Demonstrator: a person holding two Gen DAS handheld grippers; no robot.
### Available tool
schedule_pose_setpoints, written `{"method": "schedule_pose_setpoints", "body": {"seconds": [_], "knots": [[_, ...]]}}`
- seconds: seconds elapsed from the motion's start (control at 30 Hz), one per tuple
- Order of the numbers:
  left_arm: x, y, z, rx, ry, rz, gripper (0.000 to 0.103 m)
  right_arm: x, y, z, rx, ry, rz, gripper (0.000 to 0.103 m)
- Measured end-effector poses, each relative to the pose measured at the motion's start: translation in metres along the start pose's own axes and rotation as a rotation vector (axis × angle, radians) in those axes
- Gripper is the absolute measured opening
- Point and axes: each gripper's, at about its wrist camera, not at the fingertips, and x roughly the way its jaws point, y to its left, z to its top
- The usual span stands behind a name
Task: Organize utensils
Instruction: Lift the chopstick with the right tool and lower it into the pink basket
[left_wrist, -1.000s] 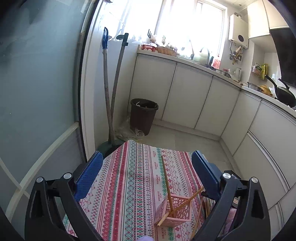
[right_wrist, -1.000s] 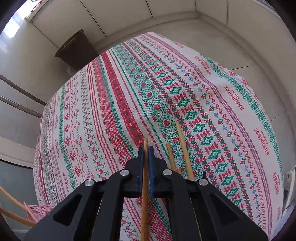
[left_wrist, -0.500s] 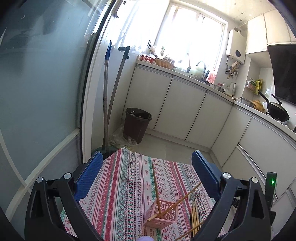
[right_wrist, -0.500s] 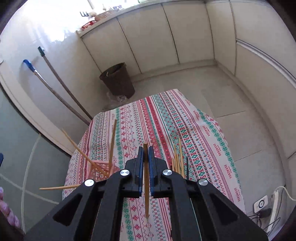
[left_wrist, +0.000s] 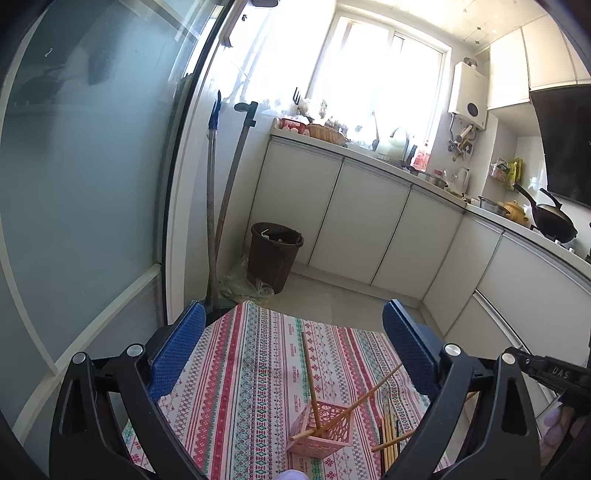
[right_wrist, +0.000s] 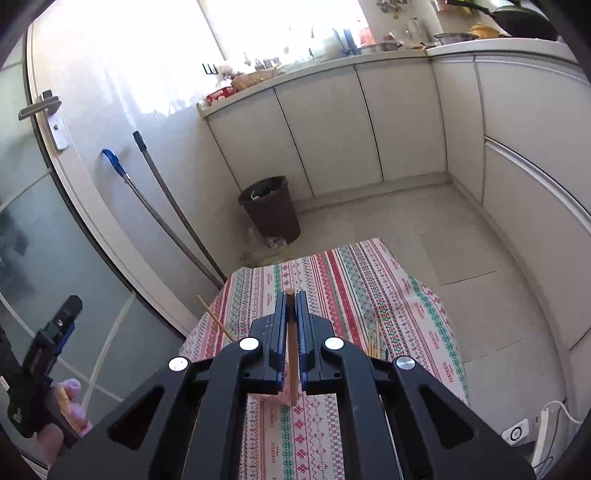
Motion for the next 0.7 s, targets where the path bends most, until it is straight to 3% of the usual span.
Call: {"method": "schedule_pose_setpoints", "body": {"seconds": [0.33, 0.6, 0.7], "knots": [[0.003, 0.002, 0.000, 0.005, 0.003, 0.006, 0.093, 0.014, 0.024, 0.016, 0.009, -0.013, 0.066, 0.005], [0.013, 0.004, 0.000, -0.007, 0.028, 0.014, 0.093, 0.069, 0.029, 0.013, 0.018, 0.027, 0.081, 0.009], [0.016, 0.001, -0.002, 0.004, 0.044, 0.009, 0.093, 0.092, 0.026, 0.003, 0.038, 0.082, 0.090, 0.009]]}}
